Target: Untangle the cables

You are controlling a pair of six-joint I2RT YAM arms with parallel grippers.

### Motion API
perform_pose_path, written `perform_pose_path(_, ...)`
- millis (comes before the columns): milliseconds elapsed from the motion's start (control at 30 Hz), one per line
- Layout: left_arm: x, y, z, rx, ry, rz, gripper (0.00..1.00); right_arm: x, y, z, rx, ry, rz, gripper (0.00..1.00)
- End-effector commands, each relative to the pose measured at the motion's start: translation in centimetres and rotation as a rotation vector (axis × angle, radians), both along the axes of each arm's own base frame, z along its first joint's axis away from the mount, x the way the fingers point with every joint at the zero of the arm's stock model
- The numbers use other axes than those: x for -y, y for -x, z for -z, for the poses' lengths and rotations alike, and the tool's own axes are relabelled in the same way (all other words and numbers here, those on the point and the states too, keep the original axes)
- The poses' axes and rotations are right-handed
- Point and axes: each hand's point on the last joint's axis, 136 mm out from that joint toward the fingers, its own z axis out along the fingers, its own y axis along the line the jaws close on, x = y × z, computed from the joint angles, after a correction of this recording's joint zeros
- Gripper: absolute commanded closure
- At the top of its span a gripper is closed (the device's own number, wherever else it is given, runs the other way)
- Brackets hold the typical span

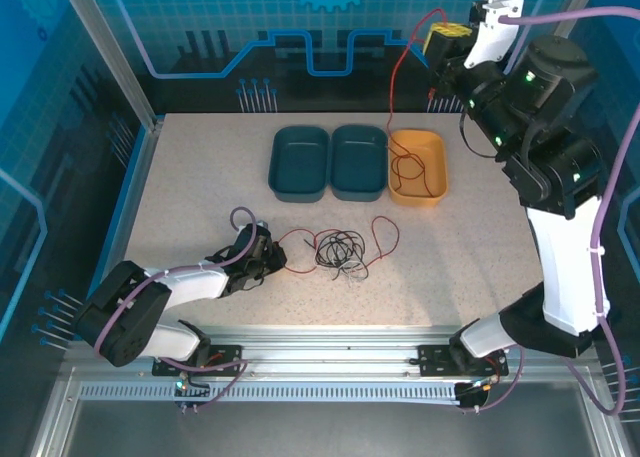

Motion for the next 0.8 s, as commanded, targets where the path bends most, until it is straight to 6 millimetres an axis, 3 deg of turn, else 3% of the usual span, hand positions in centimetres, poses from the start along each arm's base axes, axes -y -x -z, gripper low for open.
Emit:
perform_pose_path(0,0.5,-0.7,-1.4,0.035,0.027,0.009,0.93,2.6,-1.7,0.9,-0.022,0.023,0.128,1.00)
perform_pose_path(433,0.5,-0.6,-2.1,0.042,0.031,0.013,0.90,6.9,-9.4,9.7,-0.224,0.064,0.311,1.00)
perform_pose_path(767,0.1,-0.2,-2.8,0.049,0.020,0.014,0.85,6.9,-15.4,15.6,-0.340,0.090,0.330,1.00)
